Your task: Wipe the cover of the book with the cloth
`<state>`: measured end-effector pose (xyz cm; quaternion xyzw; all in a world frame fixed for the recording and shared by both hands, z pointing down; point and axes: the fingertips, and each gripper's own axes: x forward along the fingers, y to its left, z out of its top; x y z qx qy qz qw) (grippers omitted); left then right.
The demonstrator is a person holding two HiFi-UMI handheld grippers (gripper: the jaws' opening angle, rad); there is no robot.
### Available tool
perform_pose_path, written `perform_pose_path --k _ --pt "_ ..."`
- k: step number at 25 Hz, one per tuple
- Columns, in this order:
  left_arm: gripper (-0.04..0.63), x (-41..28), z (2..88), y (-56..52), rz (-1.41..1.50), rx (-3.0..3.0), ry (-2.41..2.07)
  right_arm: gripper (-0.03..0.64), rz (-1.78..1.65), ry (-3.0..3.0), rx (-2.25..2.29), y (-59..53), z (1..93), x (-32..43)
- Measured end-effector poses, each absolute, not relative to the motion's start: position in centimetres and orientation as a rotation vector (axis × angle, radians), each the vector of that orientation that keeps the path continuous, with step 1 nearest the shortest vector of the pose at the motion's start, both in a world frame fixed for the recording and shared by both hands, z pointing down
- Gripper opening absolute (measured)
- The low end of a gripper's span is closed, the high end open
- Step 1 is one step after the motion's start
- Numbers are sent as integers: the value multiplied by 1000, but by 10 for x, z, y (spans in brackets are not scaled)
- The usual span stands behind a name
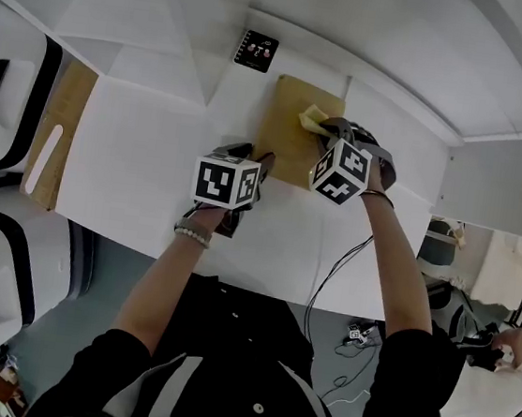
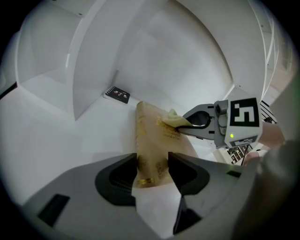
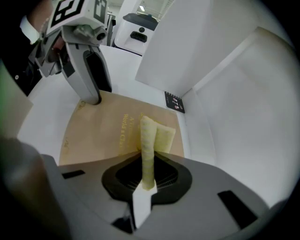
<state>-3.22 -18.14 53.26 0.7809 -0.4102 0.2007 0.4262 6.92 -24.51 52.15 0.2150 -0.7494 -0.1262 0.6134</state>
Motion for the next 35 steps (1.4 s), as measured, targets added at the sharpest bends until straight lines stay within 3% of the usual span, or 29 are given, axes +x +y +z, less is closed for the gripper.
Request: perform_pose_path --k 24,35 --pt "212 -29 531 -183 555 2001 -1015 34 -314 -1856 292 -130 520 45" --pt "210 -28 531 -183 558 2008 -1004 35 -123 -1992 336 -141 501 49"
